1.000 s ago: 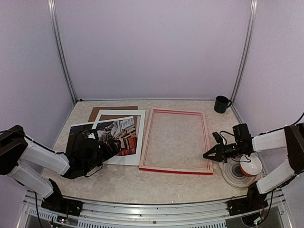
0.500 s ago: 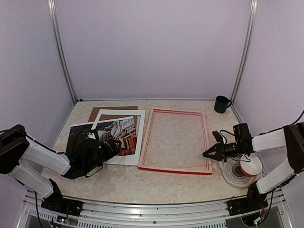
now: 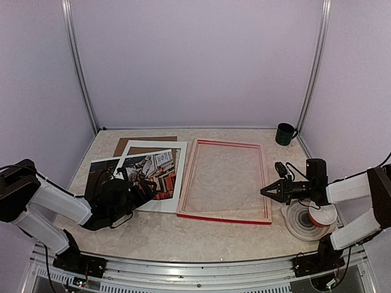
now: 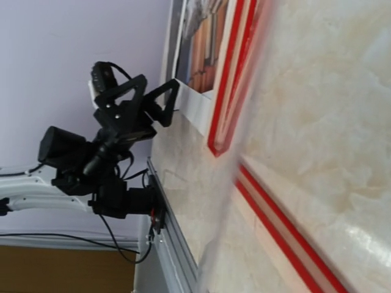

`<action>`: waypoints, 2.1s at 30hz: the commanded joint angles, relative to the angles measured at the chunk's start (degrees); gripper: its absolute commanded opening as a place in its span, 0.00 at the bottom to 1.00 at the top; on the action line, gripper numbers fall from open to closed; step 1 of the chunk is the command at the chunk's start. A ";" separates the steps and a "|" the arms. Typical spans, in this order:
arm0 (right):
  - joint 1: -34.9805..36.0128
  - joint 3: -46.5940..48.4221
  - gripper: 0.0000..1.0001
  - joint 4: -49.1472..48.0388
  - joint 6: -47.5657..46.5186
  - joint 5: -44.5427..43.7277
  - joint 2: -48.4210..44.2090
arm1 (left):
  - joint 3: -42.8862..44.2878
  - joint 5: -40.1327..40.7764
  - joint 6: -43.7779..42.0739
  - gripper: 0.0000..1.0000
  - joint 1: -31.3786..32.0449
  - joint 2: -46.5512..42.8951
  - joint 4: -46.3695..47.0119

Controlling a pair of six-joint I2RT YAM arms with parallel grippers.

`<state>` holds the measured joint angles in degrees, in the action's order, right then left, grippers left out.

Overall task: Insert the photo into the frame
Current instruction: Place the glass panel at the frame body.

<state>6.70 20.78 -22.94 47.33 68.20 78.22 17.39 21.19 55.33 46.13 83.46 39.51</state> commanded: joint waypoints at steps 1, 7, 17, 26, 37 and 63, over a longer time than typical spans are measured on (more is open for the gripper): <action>-0.64 -0.30 0.00 -8.36 3.27 1.54 0.01 | 0.98 -0.67 0.31 0.99 0.36 0.70 1.53; -0.64 -1.88 0.00 -17.11 8.13 2.54 3.33 | 1.07 -0.63 0.43 0.99 0.45 0.52 1.19; -0.59 -1.88 0.00 -22.09 9.68 2.72 7.10 | 1.50 -0.27 0.43 0.99 0.80 0.55 0.66; -0.37 -2.15 0.00 -24.74 10.31 3.61 8.39 | 1.94 -0.58 0.31 0.99 0.89 1.13 0.60; -0.20 -3.99 0.00 -41.84 20.74 4.22 11.52 | 2.30 -0.89 0.28 0.99 1.11 1.38 0.54; 0.15 -3.80 0.00 -59.62 30.65 4.57 18.37 | 2.43 -0.97 0.07 0.99 1.16 1.14 0.32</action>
<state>6.72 17.19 -72.97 74.39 73.25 94.00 18.92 20.36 55.53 46.94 84.47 39.59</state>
